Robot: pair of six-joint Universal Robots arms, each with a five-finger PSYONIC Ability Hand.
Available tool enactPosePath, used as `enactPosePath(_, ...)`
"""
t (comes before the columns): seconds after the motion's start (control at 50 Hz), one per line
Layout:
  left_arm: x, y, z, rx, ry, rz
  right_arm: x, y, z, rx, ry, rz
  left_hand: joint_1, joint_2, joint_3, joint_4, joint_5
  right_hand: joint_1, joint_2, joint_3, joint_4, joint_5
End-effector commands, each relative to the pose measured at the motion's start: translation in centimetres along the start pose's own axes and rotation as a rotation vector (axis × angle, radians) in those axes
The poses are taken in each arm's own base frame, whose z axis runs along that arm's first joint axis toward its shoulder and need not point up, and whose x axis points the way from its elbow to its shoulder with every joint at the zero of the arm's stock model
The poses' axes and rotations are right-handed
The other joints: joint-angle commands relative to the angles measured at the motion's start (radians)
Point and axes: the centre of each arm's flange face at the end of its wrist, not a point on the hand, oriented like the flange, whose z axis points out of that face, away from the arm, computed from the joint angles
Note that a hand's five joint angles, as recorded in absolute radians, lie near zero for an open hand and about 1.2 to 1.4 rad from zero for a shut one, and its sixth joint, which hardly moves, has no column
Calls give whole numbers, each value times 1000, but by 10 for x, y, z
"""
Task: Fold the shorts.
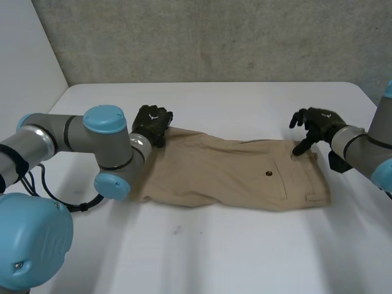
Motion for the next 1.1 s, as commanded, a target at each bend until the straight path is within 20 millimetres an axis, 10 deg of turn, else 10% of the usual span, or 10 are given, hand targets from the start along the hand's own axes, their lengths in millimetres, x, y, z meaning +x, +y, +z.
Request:
enactPosePath(0.02, 1, 1, 1, -1, -2, 0, 8, 15, 12, -43, 13, 41, 148, 147, 150, 152, 154, 167, 103, 105, 101, 105)
enactPosePath(0.2, 2, 2, 1, -2, 0, -3, 21, 20, 21, -59, 19, 84, 151, 150, 152, 155, 157, 305, 241, 243, 239, 243)
enactPosePath(0.28, 2, 2, 1, -2, 2, -4, 21, 21, 22, -65, 19, 88, 256, 256, 258, 260, 262, 908, 844, 846, 842, 845)
enactPosePath(0.66, -1, -3, 10, 83, -28, -2, 17, -10, -34, -24, 155, 22, 400, 400, 402, 404, 406, 909, 845, 847, 843, 847)
enactPosePath(1.02, 7, 18, 25, 87, -25, 1, 38, 21, 9, -55, 275, -132, 400, 400, 402, 404, 406, 909, 845, 847, 843, 847)
enactPosePath(1.08, 8, 19, 24, 86, -20, 3, 35, 21, 9, -58, 267, -162, 120, 120, 122, 124, 126, 909, 845, 847, 843, 847)
enactPosePath(1.1, 9, 18, 24, 85, -18, 5, 32, 16, 7, -51, 264, -179, -88, -88, -86, -84, -82, 474, 410, 412, 408, 412)
